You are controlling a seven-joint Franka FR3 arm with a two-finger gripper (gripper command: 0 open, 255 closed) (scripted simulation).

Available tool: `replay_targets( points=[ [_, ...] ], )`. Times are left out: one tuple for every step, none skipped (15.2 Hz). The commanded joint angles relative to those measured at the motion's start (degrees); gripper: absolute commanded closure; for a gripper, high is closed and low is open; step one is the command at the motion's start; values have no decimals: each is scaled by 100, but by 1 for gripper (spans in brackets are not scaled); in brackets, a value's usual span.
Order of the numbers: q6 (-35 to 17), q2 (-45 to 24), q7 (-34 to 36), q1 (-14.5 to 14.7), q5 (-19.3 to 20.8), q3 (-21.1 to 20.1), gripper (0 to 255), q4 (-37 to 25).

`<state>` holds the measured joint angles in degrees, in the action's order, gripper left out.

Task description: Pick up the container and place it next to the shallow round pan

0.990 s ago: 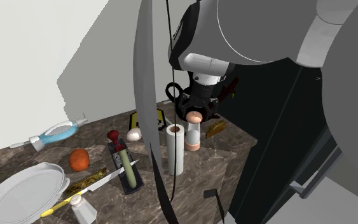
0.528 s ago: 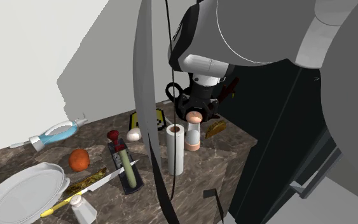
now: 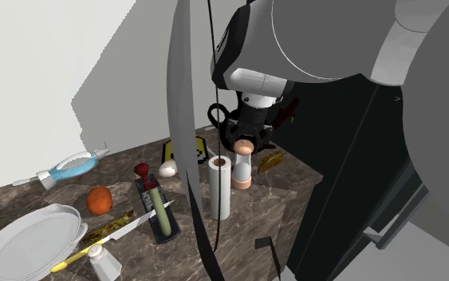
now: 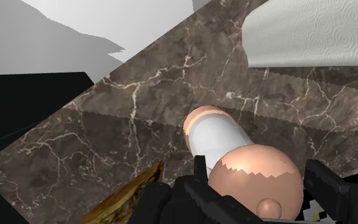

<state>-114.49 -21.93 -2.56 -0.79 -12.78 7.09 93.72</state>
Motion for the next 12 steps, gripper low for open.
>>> replay_targets(
  points=[
    [1, -1, 0, 0, 1, 0, 255, 1],
    [-1, -2, 1, 1, 0, 0, 255, 1],
    [64, 21, 14, 1, 9, 3, 255, -42],
    [130, 44, 27, 1, 17, 6, 255, -86],
    [198, 64, 40, 0, 25, 8, 255, -135],
    [265, 84, 53, -1, 33, 11, 255, -183],
    [332, 103, 66, -1, 40, 13, 255, -233],
    [400, 120, 78, -2, 47, 15, 255, -285],
    [469, 137, 91, -3, 54, 17, 255, -338],
    [538, 152, 103, -5, 60, 19, 255, -393],
    [607, 166, 115, -6, 66, 21, 255, -449],
    [677, 179, 128, -7, 72, 23, 255, -508]
  ],
)
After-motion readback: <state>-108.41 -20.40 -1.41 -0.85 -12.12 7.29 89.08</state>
